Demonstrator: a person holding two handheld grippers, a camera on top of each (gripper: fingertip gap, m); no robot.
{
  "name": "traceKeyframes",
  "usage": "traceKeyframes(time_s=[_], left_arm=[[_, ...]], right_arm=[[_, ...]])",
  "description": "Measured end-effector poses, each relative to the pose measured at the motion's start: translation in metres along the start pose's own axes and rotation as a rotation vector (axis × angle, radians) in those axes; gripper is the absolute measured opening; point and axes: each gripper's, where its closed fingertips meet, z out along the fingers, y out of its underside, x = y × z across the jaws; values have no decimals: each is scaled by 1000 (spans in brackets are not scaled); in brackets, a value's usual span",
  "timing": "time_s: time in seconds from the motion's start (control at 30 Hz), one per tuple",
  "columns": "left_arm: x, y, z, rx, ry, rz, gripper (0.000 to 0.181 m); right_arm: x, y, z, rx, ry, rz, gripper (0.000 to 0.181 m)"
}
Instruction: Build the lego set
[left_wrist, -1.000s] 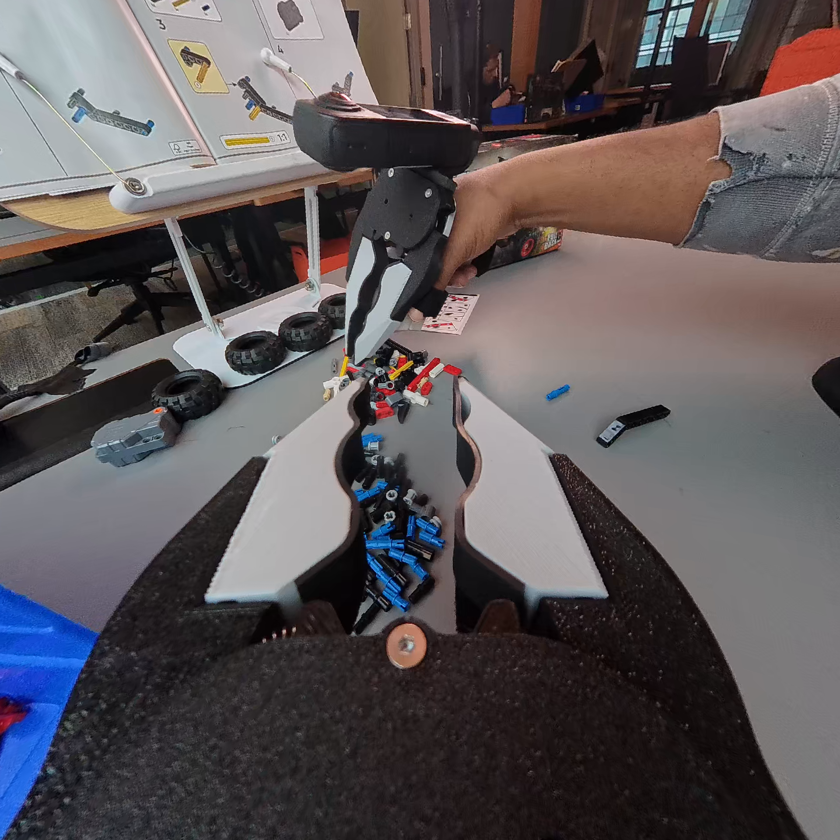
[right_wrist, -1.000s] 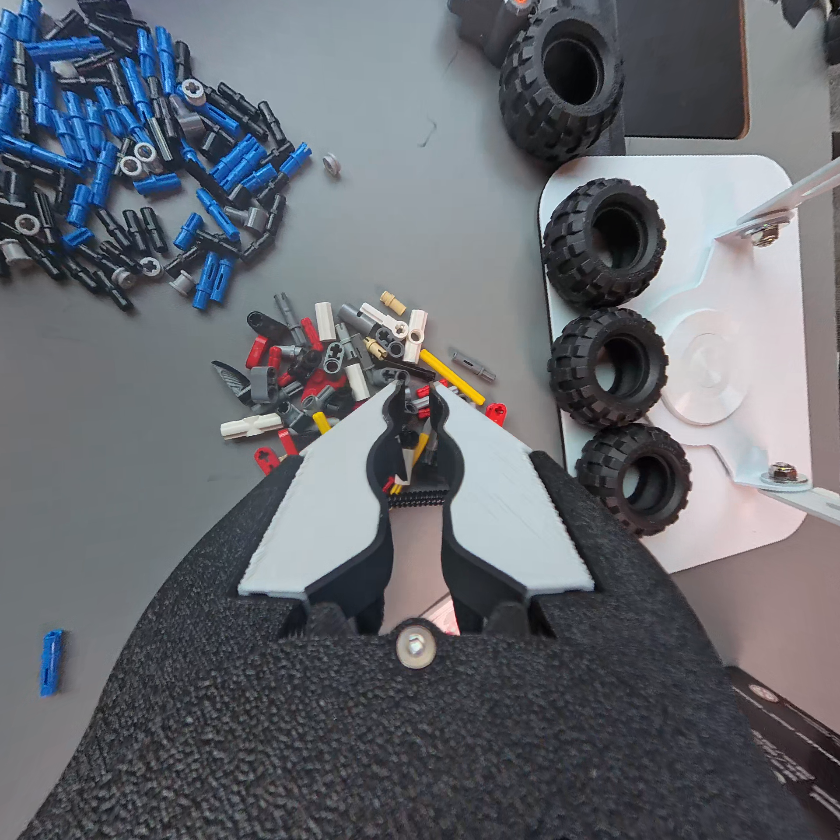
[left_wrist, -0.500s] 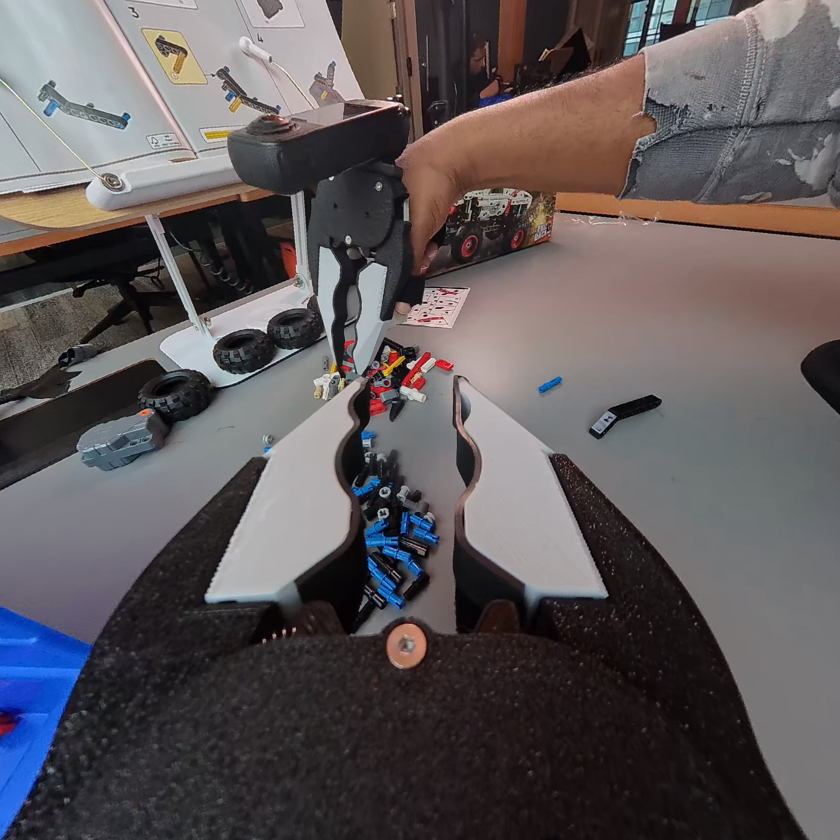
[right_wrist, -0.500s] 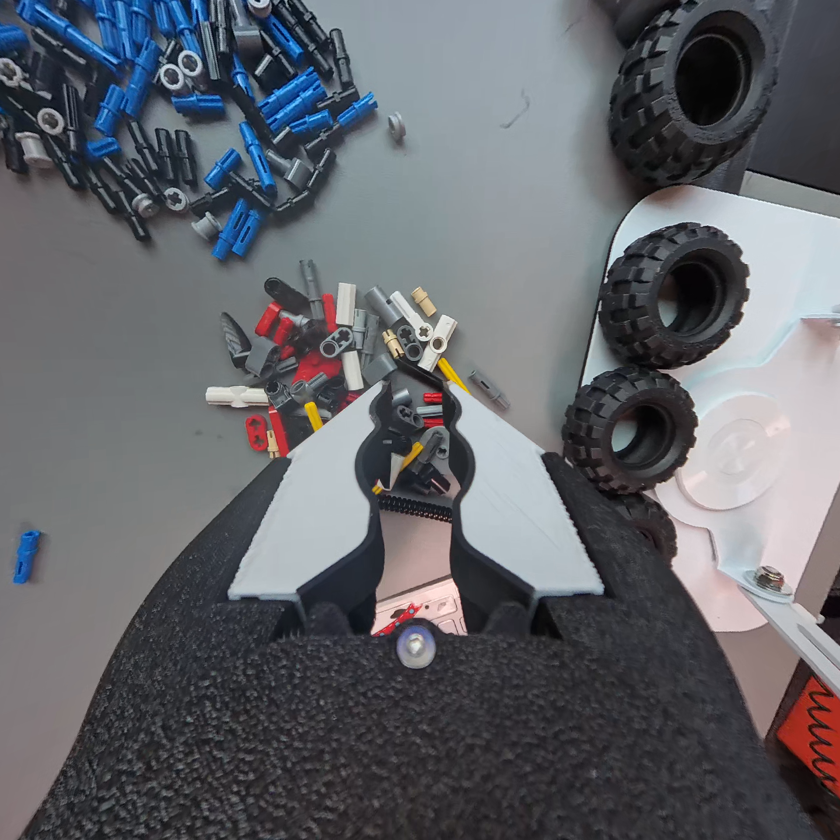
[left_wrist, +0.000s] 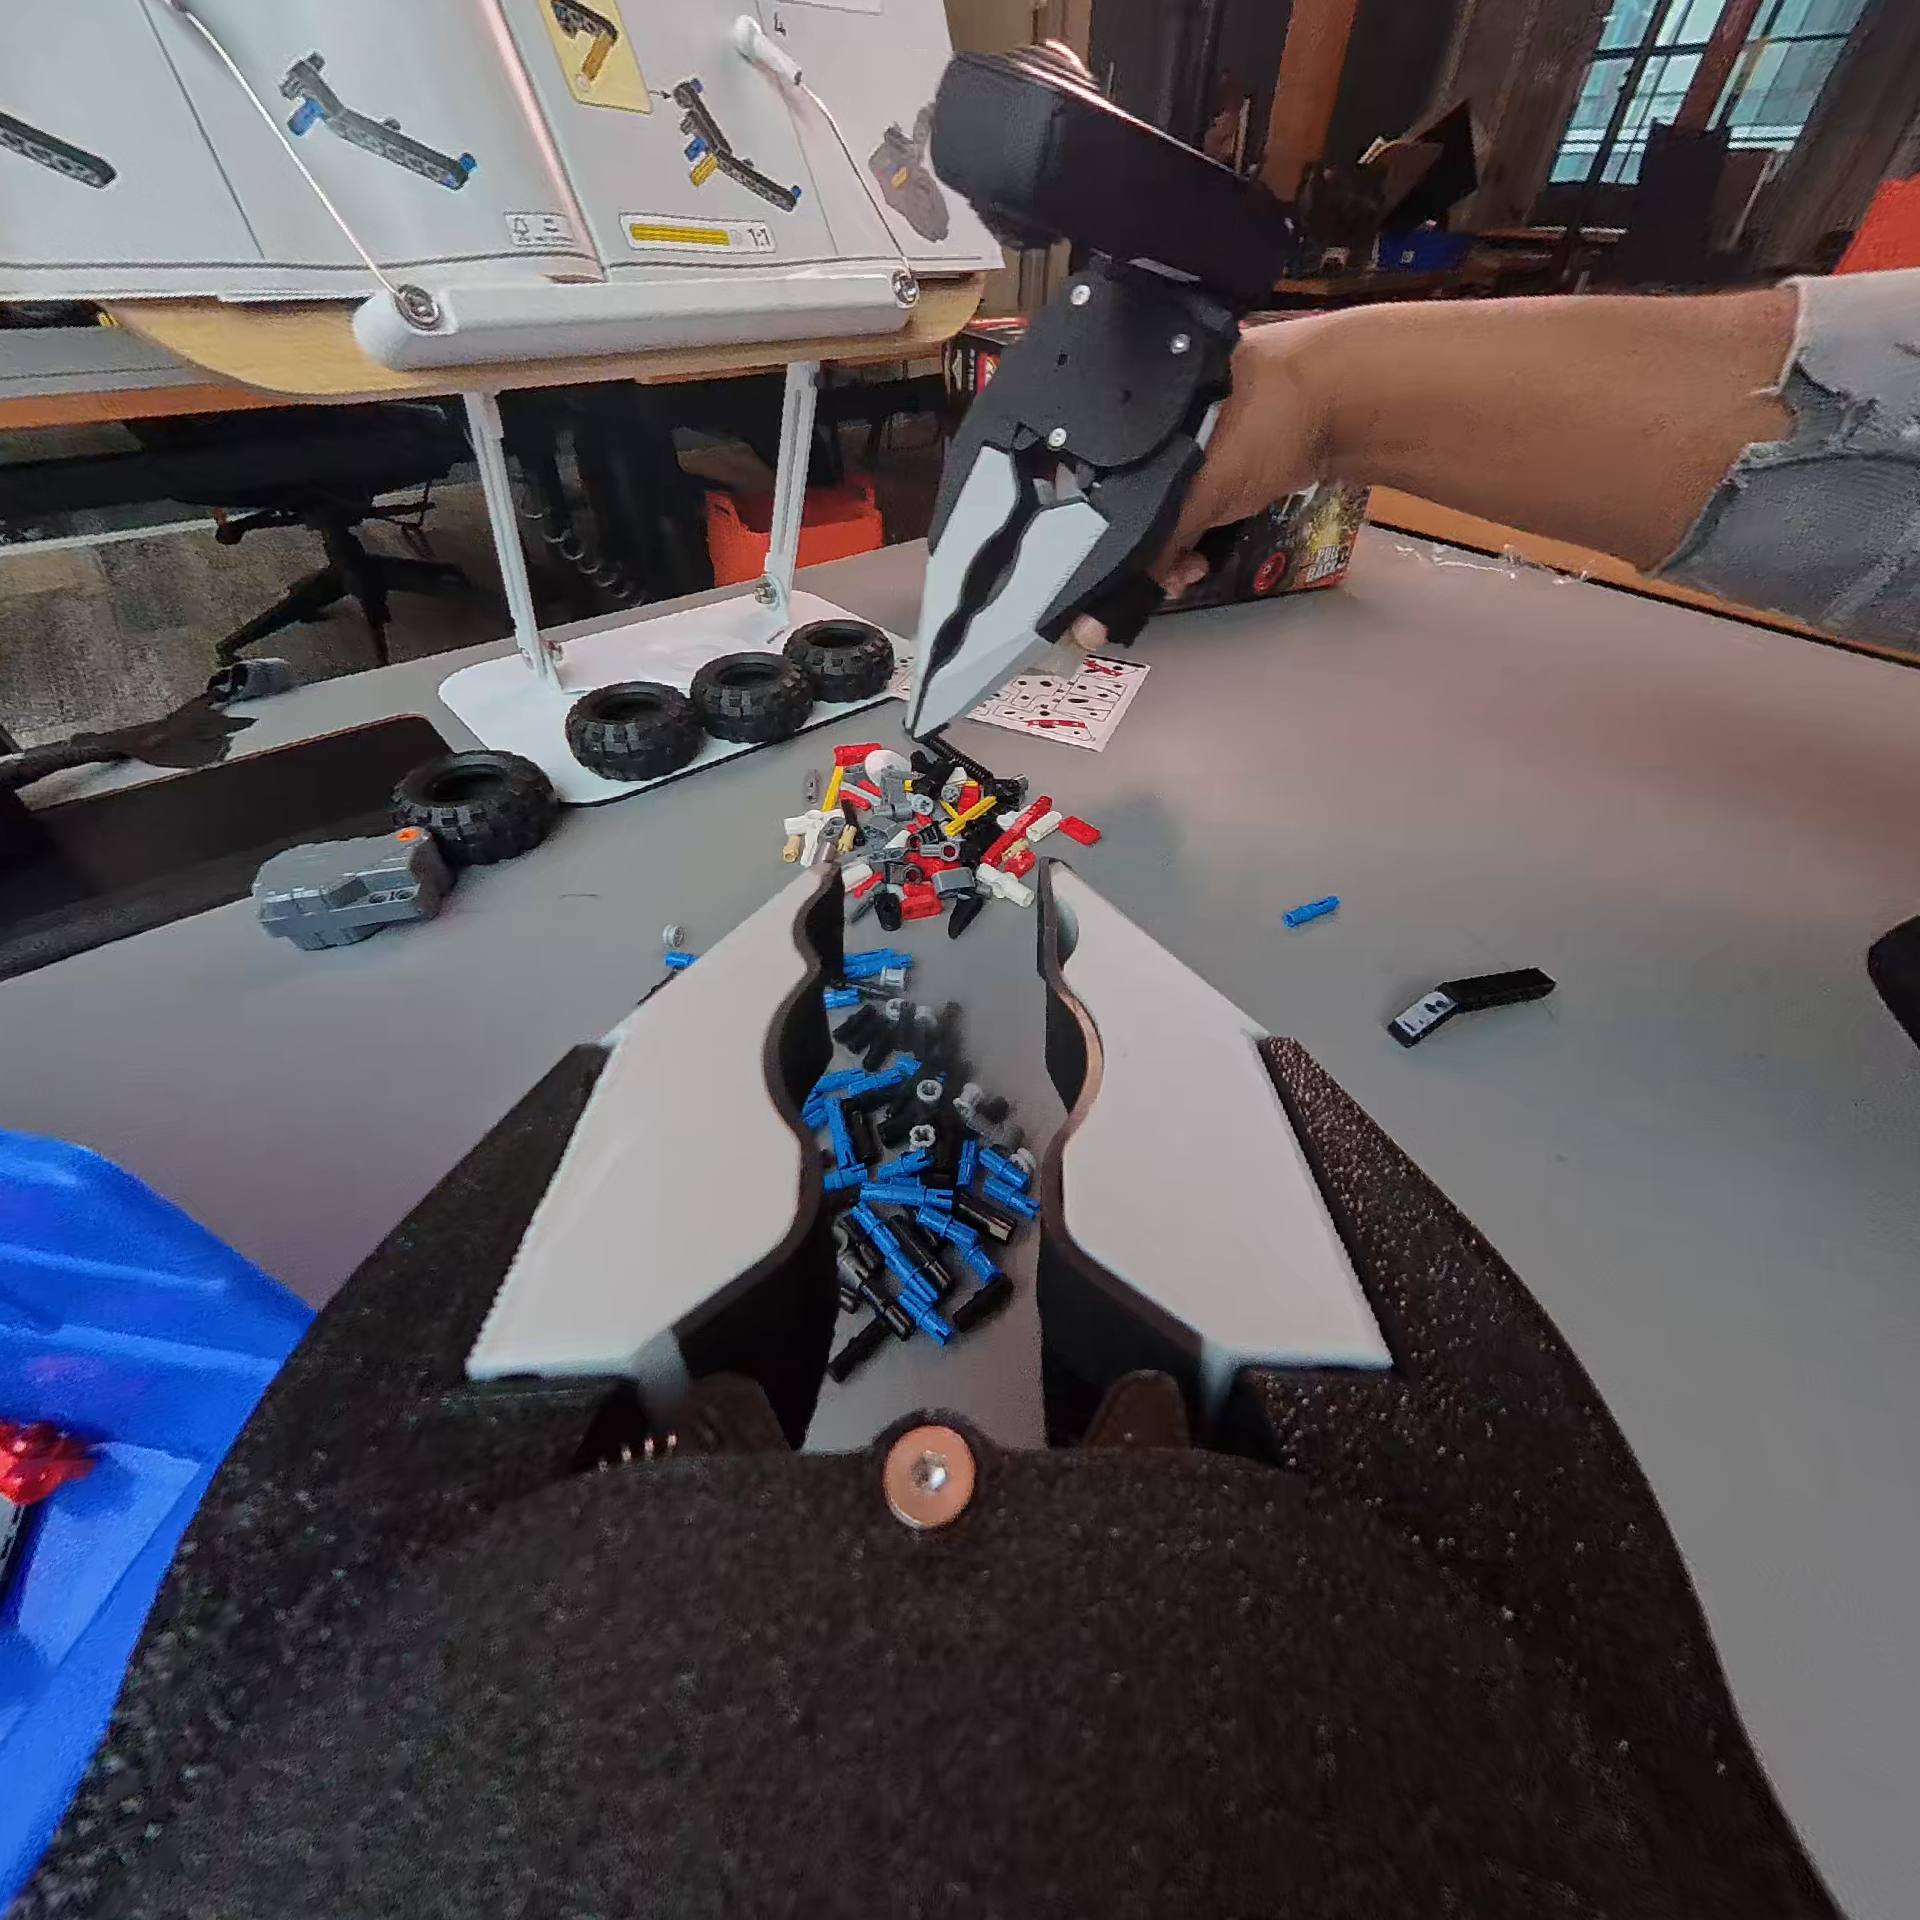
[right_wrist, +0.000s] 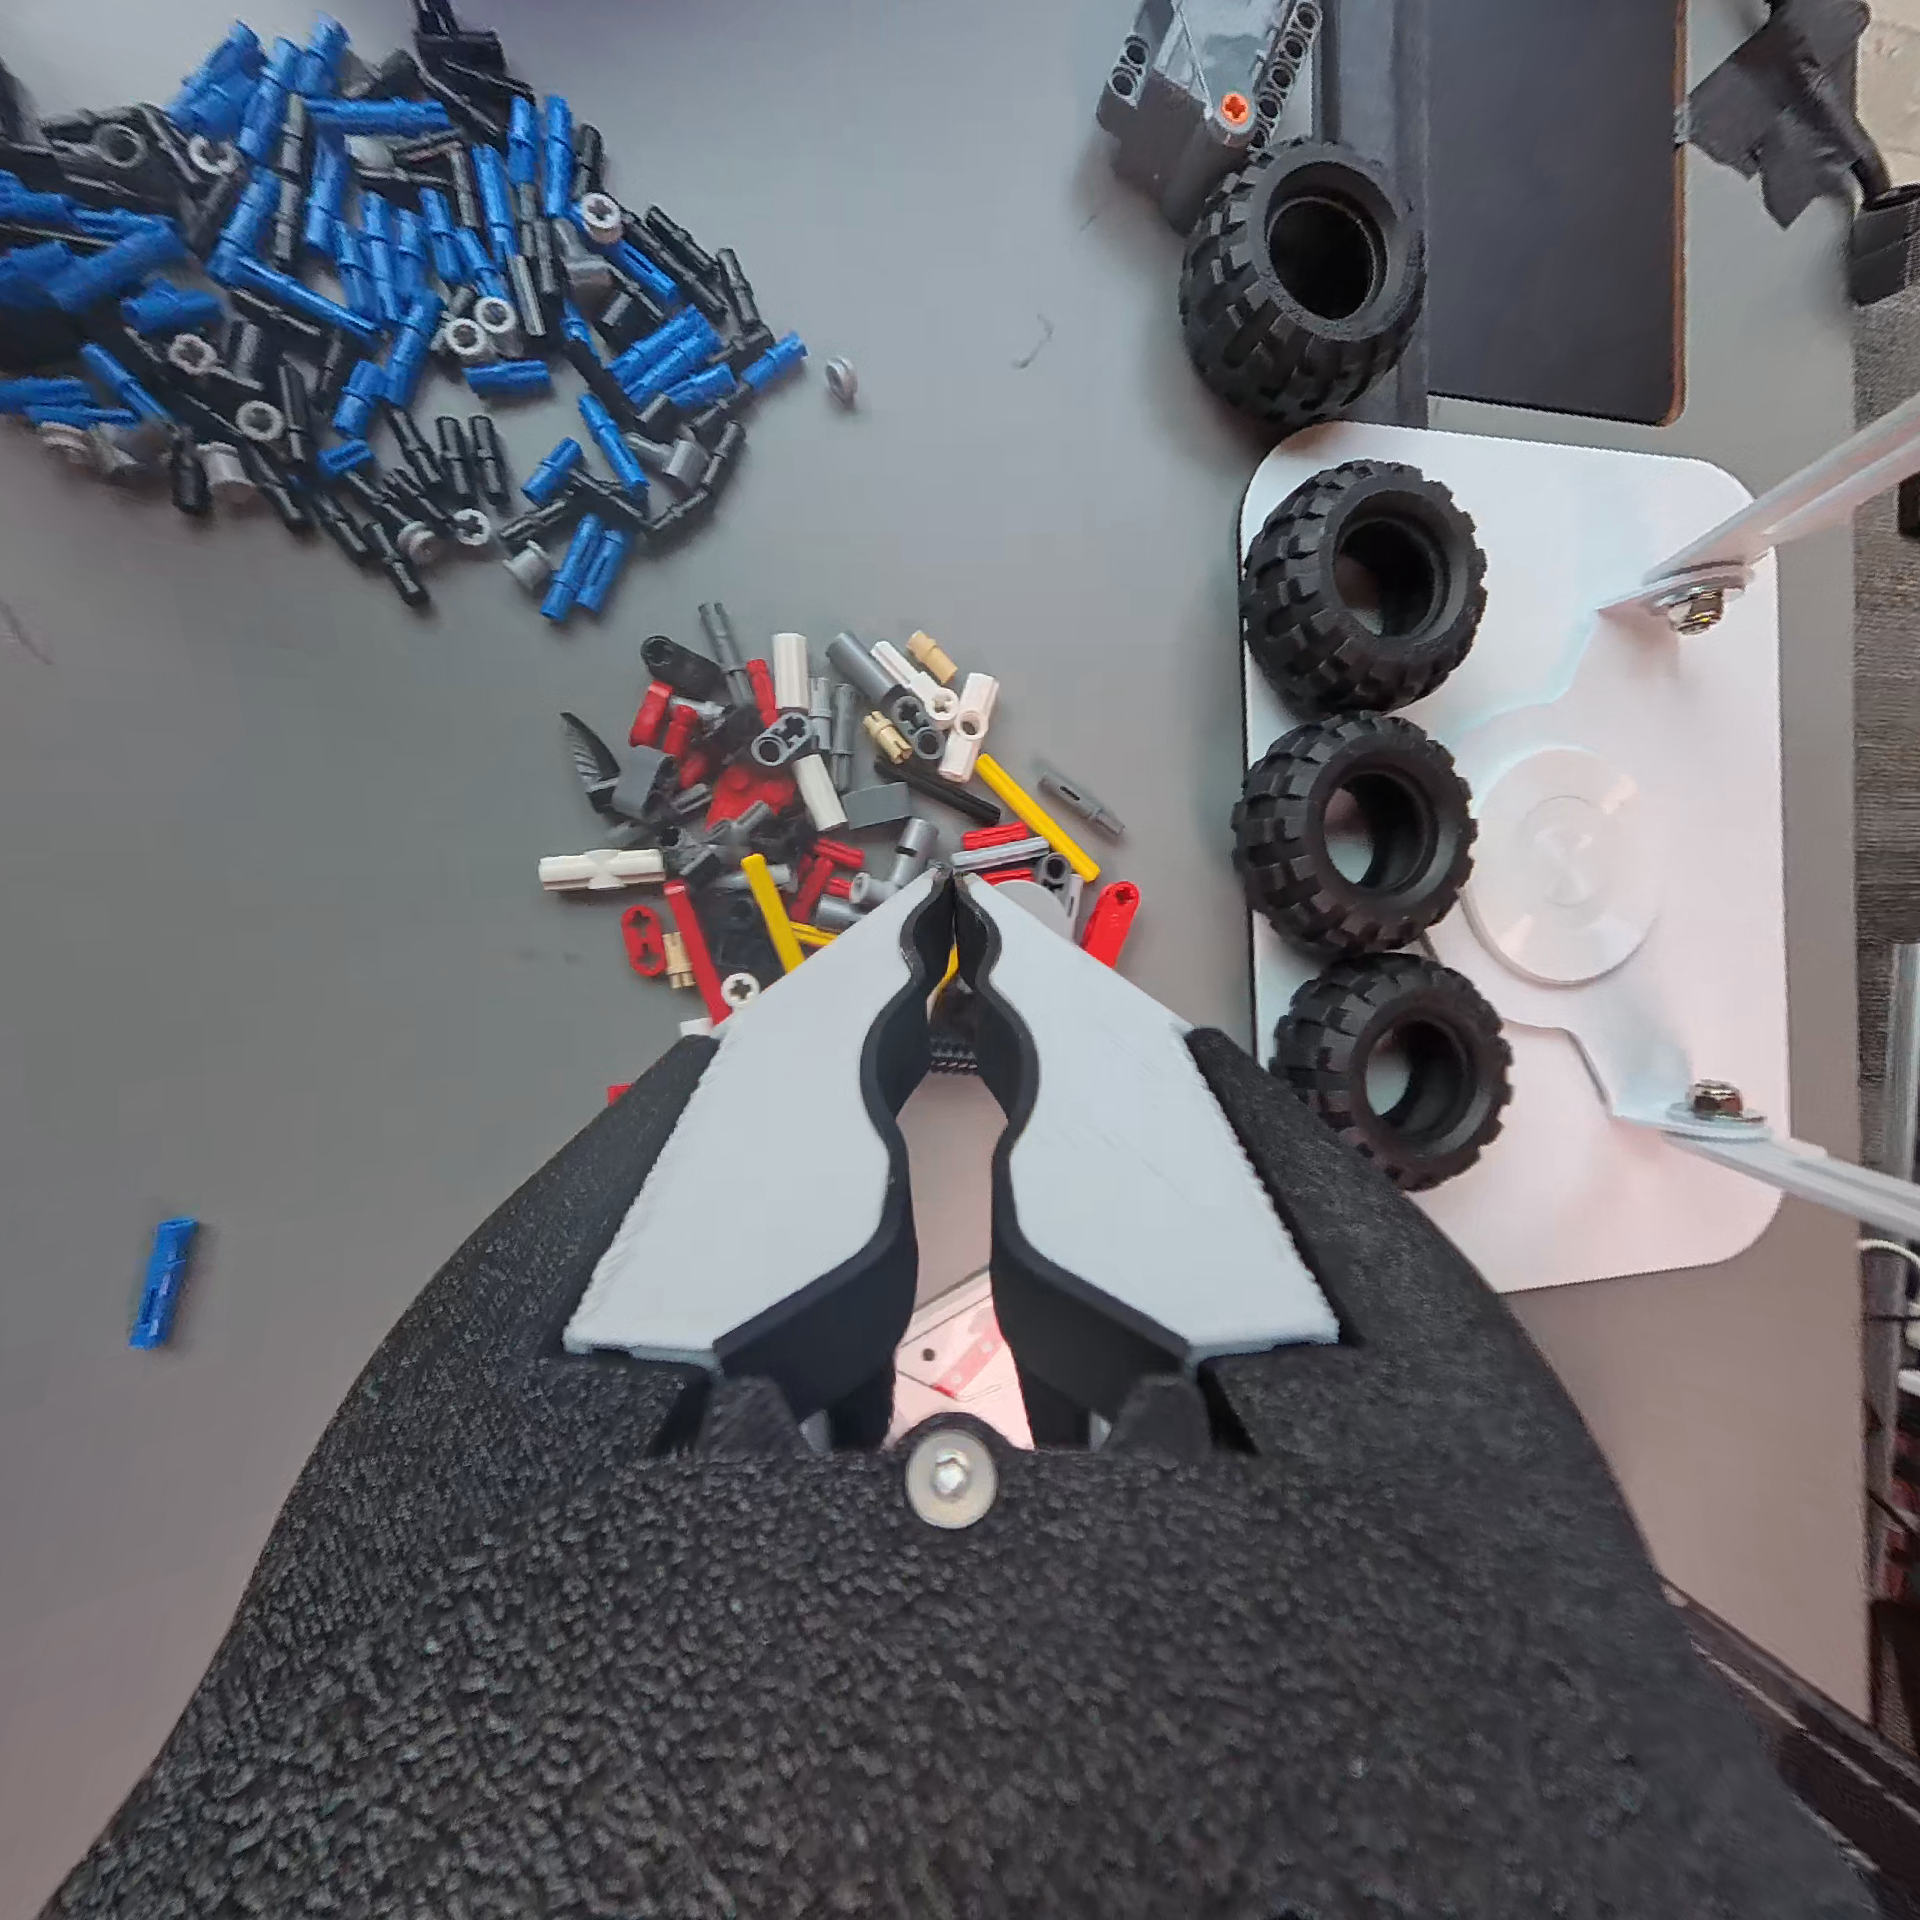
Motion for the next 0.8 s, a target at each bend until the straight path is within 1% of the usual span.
traceKeyframes(time_s=[0.1,0.17,0.27,0.37,0.47,0.67,0.73,0.77,0.8], left_arm=[[-12,1,-2,-4,-33,-38,37],[-16,0,-3,-1,-40,-48,37],[-14,2,-2,-4,-37,-39,37],[-10,4,0,-14,-34,-12,37],[-9,6,1,-19,-30,-1,37],[-10,6,2,-15,-29,-11,36],[-10,7,2,-16,-26,-11,36],[-9,7,2,-17,-24,-10,36],[-9,7,2,-19,-21,-9,36]], right_arm=[[-17,4,-6,78,-4,66,0],[-27,8,-8,121,1,118,4],[-38,18,-4,132,16,181,8],[-39,31,1,100,46,202,9],[-41,32,0,111,28,227,14],[-41,40,-5,79,11,226,26],[-38,37,-9,100,9,234,28],[-35,32,-12,125,13,242,26],[-31,26,-14,153,23,251,19]])
